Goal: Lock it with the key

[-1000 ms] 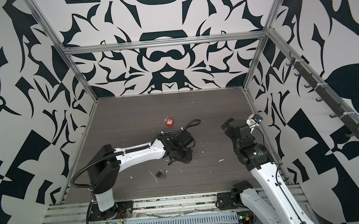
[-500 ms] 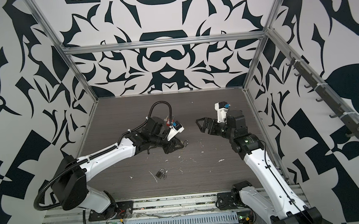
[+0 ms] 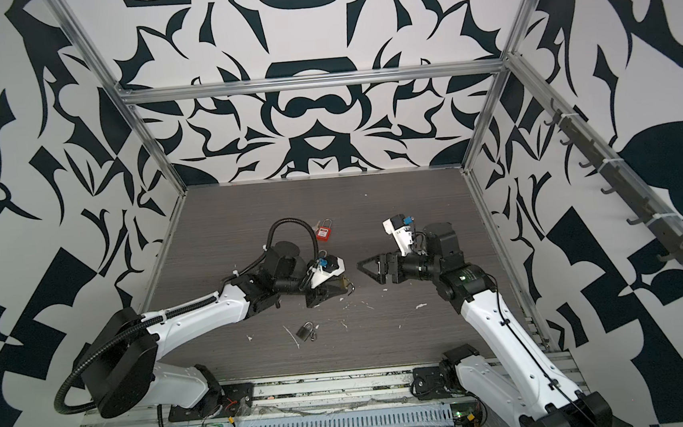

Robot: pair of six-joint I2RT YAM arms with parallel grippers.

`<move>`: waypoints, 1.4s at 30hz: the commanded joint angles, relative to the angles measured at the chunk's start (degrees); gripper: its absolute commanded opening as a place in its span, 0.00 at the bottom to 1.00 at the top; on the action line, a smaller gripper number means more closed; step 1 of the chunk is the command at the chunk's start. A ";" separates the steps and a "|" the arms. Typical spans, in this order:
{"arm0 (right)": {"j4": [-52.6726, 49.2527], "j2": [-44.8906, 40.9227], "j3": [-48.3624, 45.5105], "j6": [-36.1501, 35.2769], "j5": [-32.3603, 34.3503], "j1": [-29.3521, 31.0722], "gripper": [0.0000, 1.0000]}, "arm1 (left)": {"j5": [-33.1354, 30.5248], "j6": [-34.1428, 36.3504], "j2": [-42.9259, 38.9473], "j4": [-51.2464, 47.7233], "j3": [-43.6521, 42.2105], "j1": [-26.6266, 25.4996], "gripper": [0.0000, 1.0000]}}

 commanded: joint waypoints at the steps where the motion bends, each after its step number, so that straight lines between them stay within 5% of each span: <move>1: -3.76 -1.90 -0.09 -2.68 1.77 2.78 0.91 | 2.03 1.21 1.42 4.14 0.60 0.32 0.00; 9: -7.90 2.07 0.65 -6.15 12.59 12.30 0.78 | 4.68 -0.40 2.93 3.34 2.08 1.45 0.00; 21: -6.87 7.79 2.85 -7.36 19.89 13.80 0.55 | 5.01 -0.52 1.58 1.37 2.01 1.54 0.00; 42: -3.63 8.83 5.06 -1.50 28.16 13.85 0.61 | 6.87 1.42 1.34 -2.58 3.55 1.45 0.00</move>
